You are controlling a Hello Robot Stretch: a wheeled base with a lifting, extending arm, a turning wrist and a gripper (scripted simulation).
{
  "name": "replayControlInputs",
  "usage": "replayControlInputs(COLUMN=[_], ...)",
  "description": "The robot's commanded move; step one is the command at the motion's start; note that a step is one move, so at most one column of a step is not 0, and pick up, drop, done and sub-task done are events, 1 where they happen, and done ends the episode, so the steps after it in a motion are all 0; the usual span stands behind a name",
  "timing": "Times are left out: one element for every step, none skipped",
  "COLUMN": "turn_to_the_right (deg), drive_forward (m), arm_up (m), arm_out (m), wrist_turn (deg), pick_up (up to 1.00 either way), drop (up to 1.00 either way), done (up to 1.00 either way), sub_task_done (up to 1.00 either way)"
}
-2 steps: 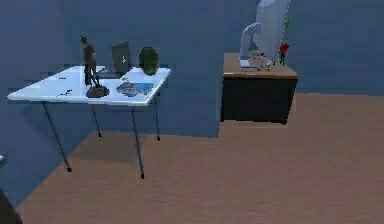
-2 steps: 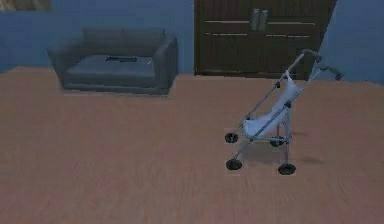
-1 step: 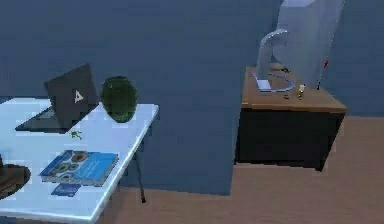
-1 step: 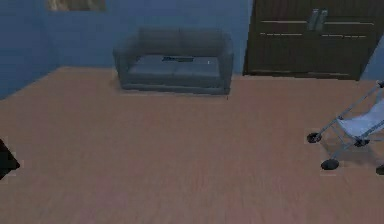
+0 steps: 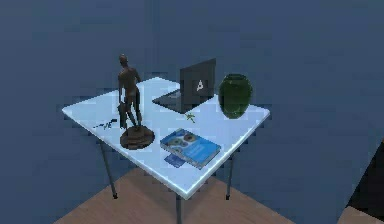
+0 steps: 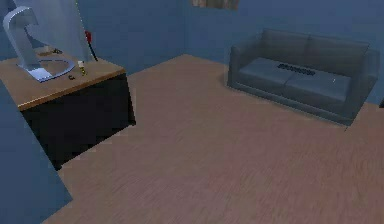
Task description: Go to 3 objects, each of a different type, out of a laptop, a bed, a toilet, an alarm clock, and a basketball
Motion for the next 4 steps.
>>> replayControlInputs(turn_to_the_right=[0.0, -45.0, -45.0, -45.0], drive_forward=[0.0, 0.0, 0.0, 0.0], arm_up=[0.0, 0.0, 0.0, 0.0], arm_out=[0.0, 0.0, 0.0, 0.0], wrist_turn=[0.0, 0.0, 0.0, 0.0], pick_up=[0.0, 0.0, 0.0, 0.0], drop=[0.0, 0.0, 0.0, 0.0], done=[0.0, 0.0, 0.0, 0.0], sub_task_done=[1.0, 0.0, 0.0, 0.0])
